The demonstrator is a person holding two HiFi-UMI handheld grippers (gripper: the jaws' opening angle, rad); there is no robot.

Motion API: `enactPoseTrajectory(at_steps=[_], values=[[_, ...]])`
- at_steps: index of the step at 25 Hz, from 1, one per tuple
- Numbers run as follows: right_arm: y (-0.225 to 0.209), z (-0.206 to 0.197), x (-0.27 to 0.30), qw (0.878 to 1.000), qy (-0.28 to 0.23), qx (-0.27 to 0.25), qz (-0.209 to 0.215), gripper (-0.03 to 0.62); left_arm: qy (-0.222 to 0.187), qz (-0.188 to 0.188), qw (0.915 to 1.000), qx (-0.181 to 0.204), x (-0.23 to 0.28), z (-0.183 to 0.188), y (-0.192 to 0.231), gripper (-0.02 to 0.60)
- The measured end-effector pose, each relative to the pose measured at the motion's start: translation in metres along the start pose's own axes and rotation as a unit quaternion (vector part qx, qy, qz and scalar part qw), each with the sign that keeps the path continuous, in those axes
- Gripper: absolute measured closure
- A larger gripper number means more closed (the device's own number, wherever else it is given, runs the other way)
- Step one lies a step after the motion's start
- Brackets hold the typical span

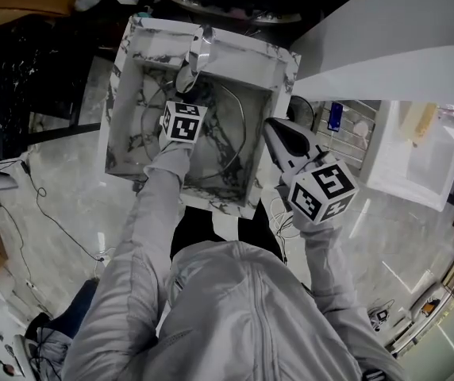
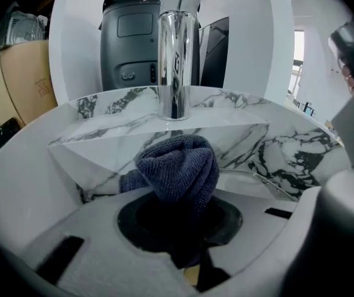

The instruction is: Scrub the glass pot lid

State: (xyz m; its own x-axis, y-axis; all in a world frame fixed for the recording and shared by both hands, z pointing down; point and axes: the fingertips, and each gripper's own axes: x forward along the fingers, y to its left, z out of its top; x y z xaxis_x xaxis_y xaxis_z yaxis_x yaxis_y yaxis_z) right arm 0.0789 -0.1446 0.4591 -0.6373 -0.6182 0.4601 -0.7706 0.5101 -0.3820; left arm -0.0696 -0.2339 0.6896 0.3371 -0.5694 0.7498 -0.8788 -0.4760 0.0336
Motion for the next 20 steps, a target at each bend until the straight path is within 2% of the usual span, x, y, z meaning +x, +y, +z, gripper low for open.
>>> enactPoseTrajectory(at_steps=[5,10,20], values=[[0.001,0.000,-0.005,1.000,-0.006,0.013,0.005,0.565,0.002,-0.030,0.9994,0.016,0.006,0.003,-0.026,0.514],[0.004,0.000,-0.009,1.000,-0.008,0.022,0.018,0.565,0.003,-0.043,0.9989,0.016,0.009,0.004,-0.042,0.514],[0.002,-0.005,-0.018,1.000,-0.005,0.000,-0.014,0.566,0.011,-0.079,0.9963,0.033,0.009,0.003,-0.067,0.514]])
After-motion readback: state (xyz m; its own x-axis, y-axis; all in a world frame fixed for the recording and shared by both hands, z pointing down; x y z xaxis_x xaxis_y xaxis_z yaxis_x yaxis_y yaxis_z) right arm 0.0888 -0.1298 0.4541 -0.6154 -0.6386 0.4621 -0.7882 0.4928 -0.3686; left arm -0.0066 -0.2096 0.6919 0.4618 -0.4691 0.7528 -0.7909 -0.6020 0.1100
